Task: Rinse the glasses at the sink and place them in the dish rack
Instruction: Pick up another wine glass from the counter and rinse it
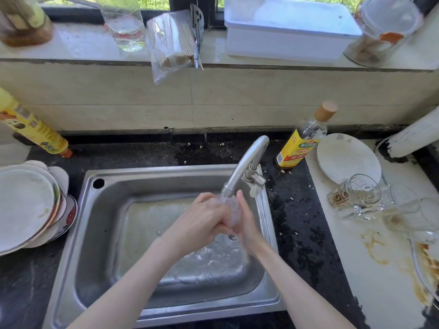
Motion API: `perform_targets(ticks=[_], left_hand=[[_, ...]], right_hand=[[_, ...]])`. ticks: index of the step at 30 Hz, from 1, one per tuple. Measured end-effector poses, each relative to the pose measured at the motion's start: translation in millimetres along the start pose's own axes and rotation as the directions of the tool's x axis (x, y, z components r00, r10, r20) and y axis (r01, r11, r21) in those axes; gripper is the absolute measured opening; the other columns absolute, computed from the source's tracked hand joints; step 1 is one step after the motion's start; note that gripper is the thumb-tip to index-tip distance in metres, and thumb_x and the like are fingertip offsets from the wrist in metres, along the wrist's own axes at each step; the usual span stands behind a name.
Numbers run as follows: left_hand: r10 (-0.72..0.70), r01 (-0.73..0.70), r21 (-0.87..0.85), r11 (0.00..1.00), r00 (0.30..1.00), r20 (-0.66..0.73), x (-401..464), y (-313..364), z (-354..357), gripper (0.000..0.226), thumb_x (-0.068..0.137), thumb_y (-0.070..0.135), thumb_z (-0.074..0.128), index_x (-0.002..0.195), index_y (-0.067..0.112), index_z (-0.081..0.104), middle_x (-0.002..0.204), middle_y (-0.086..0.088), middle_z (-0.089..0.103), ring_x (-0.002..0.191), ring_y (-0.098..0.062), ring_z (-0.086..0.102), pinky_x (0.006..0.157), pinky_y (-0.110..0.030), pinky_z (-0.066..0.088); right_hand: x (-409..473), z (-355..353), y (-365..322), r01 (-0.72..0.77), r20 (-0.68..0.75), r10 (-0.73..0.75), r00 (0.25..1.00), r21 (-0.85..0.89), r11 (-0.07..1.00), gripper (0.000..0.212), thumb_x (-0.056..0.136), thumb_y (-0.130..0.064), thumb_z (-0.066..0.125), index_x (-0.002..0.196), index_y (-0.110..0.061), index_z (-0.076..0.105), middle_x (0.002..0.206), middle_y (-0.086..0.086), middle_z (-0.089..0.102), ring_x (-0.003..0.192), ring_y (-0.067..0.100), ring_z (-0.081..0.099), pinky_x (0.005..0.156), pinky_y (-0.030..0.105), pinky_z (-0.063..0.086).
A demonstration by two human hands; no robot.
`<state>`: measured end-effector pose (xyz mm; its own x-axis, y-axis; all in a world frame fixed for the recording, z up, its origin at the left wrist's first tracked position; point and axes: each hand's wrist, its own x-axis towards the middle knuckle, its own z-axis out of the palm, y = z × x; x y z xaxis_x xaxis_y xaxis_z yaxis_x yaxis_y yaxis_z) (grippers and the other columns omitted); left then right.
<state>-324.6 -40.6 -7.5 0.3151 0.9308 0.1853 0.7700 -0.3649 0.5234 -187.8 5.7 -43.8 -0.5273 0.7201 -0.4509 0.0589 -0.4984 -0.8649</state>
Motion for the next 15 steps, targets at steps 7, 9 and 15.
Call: perform_targets(ticks=[7, 9, 15], left_hand=[[-0.086, 0.087, 0.007, 0.996, 0.986, -0.142, -3.8, 0.4, -0.5, 0.032, 0.075, 0.04, 0.063, 0.071, 0.029, 0.033, 0.071, 0.019, 0.034, 0.072, 0.002, 0.03, 0.075, -0.023, 0.03], [0.039, -0.039, 0.022, 0.999, 0.999, -0.001, -4.5, -3.8, -5.7, 0.018, 0.078, 0.035, 0.058, 0.074, 0.03, 0.042, 0.074, 0.016, 0.049, 0.077, -0.004, 0.045, 0.078, -0.026, 0.034], [0.01, -0.014, 0.138, 0.99, 0.999, 0.034, -2.7, 5.1, -7.2, 0.031, 0.062, 0.015, 0.074, 0.068, 0.023, 0.046, 0.069, 0.01, 0.057, 0.07, -0.015, 0.057, 0.067, -0.026, 0.03]], right_hand=[[-5.7, 12.7, -5.7, 0.027, 0.003, -0.026, 1.0, -0.082, 0.996, 0.089, 0.067, -0.081, 0.052, 0.121, -0.01, 0.057, 0.119, 0.019, 0.061, 0.11, 0.028, 0.06, 0.097, 0.044, 0.046], [-4.5, 6.0, -5.6, 0.021, 0.022, -0.02, 1.0, -0.077, 0.997, 0.081, 0.08, -0.075, 0.038, 0.115, -0.006, 0.062, 0.105, 0.016, 0.068, 0.099, 0.023, 0.066, 0.084, 0.033, 0.054], [-1.2, 3.5, 1.5, 0.049, 0.013, -0.048, 0.999, -0.033, 0.998, 0.072, 0.085, -0.071, 0.031, 0.09, -0.011, 0.069, 0.08, 0.011, 0.067, 0.076, 0.013, 0.063, 0.069, 0.027, 0.047]])
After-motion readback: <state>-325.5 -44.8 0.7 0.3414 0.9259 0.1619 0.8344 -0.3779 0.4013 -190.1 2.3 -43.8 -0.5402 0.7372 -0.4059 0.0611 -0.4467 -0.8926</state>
